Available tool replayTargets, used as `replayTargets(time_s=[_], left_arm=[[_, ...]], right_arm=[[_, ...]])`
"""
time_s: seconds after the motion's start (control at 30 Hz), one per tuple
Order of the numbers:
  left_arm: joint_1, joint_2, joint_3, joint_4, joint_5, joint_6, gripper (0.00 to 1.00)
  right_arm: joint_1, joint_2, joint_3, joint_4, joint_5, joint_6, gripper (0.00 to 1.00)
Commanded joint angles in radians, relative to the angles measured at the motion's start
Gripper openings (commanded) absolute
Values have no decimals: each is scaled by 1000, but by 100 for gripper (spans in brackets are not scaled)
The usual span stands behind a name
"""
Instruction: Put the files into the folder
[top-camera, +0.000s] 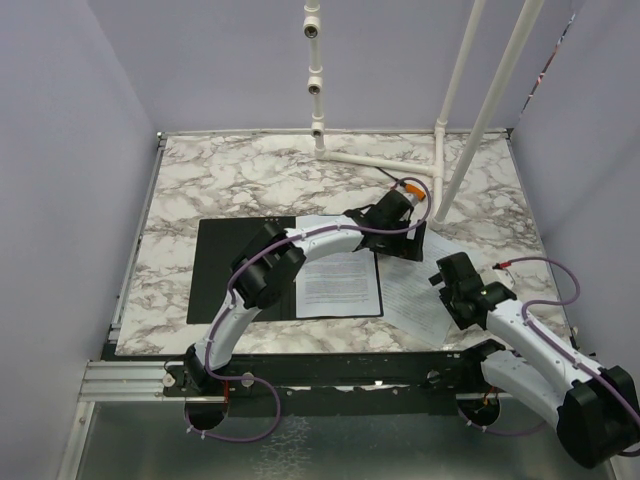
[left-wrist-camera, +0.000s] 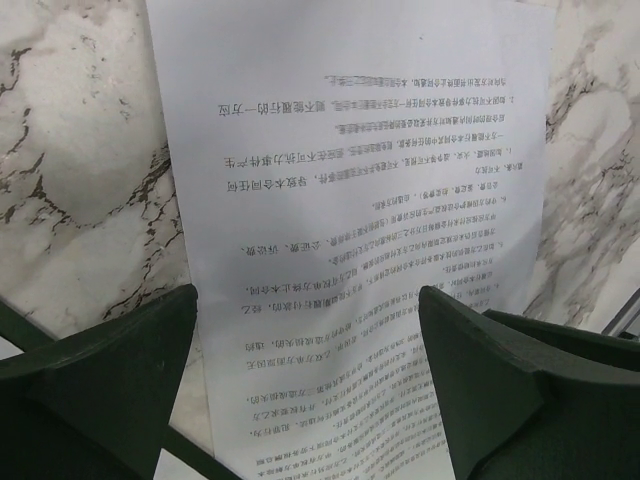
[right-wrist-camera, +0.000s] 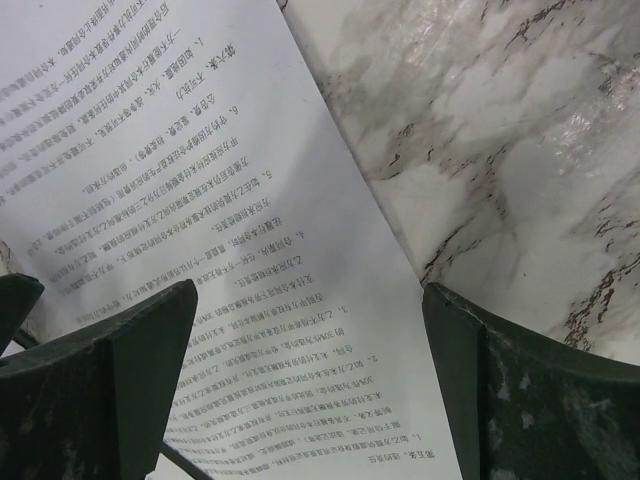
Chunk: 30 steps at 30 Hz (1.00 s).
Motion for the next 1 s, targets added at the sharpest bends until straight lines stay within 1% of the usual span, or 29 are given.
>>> replayTargets(time_s=[0.0,0.1,0.23,0.5,0.57,0.63,0.67,0.7,0.73,0.83,0.9,0.97], left_arm=[[-18,112,-26,-109,21,-21,92],[-21,123,-23,-107,37,-27,86],[-23,136,-16,-106,54,-32,75],[-24,146,-14,-98,75,-40,46],[-23,144,-16,-96,73,-42,38],[-22,142,-16,-96,72,-43,27],[-22,139,-16,-96,71,-42,23],[-23,134,-16,-94,67,-42,16],[-22,131,-17,-95,65,-43,14],[-21,119,-16,-90,69,-42,12],[-23,111,-14,-84,86,-44,0],[-23,101,-14,-67,108,-46,0]], right_arm=[[-2,6,-55,56,-82,6,98],[-2,-2,-63,59,-83,5,98],[-2,-18,-68,59,-80,1,98],[-2,-50,-78,45,-71,-1,98],[-2,-56,-82,43,-73,-1,98],[-2,-60,-83,39,-73,0,98],[-2,-63,-84,37,-71,0,98],[-2,-66,-83,33,-69,-1,98],[-2,-71,-81,30,-66,-1,98],[-2,-85,-68,9,-56,-2,98],[-2,-97,-52,-14,-43,-5,98],[-2,-109,-30,-45,-21,-11,98]])
